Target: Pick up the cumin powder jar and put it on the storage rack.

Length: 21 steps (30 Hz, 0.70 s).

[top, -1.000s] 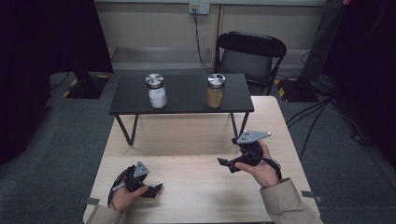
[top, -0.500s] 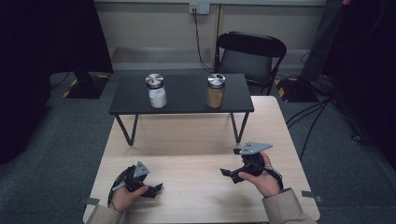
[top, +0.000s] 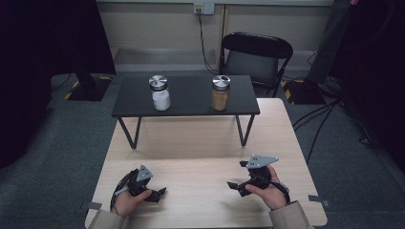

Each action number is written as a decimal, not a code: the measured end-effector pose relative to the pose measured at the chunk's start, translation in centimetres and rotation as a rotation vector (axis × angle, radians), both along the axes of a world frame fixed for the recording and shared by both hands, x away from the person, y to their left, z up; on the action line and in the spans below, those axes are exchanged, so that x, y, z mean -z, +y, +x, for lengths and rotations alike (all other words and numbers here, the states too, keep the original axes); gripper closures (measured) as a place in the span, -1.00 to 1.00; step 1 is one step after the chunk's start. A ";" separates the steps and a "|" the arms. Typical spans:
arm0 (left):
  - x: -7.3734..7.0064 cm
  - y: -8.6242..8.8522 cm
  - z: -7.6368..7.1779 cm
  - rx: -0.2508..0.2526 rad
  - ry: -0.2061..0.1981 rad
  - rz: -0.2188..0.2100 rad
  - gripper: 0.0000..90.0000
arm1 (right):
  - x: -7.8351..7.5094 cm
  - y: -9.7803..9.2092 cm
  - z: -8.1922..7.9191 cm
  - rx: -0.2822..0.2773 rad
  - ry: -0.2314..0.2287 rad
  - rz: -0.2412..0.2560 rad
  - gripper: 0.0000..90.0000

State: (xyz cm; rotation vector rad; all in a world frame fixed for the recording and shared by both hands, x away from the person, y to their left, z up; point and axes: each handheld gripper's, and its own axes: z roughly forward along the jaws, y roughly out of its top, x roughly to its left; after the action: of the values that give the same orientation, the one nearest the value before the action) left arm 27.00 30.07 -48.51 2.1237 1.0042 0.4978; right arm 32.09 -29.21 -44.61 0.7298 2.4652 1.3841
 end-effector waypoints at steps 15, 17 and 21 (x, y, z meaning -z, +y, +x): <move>0.0 0.0 0.0 0.000 0.000 -0.001 -1.00 | 2.0 -1.1 -0.6 0.015 0.005 0.001 -0.99; 0.0 0.0 0.0 -0.001 0.000 -0.001 -1.00 | 2.1 -1.2 -0.7 0.013 0.009 -0.001 -0.99; 0.0 0.0 0.0 -0.001 0.000 0.000 -1.00 | 2.5 -1.3 -0.8 0.013 0.014 -0.008 -0.99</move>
State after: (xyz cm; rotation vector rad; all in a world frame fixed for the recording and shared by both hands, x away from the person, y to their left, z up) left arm 27.00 30.07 -48.50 2.1234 1.0051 0.4976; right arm 31.28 -30.49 -47.12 0.7550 2.4713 1.3688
